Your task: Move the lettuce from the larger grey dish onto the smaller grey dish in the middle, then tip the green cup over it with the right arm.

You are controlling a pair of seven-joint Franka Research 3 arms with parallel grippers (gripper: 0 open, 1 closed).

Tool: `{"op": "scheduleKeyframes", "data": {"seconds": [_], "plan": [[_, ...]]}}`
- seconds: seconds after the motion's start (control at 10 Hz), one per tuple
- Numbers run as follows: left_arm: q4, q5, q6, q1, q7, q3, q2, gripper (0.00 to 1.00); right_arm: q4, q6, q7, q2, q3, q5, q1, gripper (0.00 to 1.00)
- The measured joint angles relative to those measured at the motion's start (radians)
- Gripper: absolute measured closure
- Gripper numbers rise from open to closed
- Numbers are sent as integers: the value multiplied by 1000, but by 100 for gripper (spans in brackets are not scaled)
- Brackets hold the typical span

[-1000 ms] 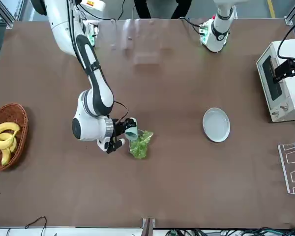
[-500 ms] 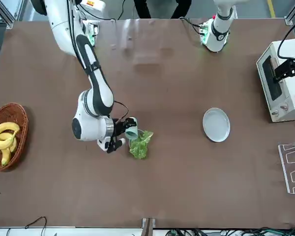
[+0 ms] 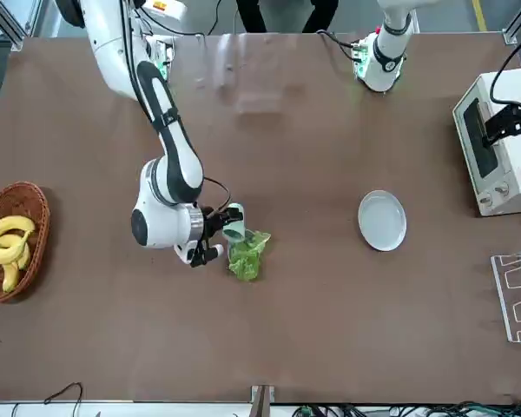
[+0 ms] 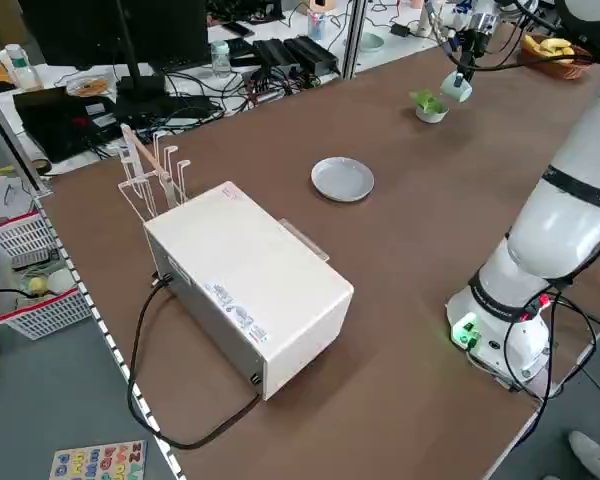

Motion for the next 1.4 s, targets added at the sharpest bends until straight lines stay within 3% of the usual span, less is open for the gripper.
{"op": "scheduleKeyframes", "data": {"seconds": [1.4], "plan": [[0, 0, 7, 2, 0, 0, 0, 0, 43, -119, 308, 0, 17, 36, -13, 31]]}}
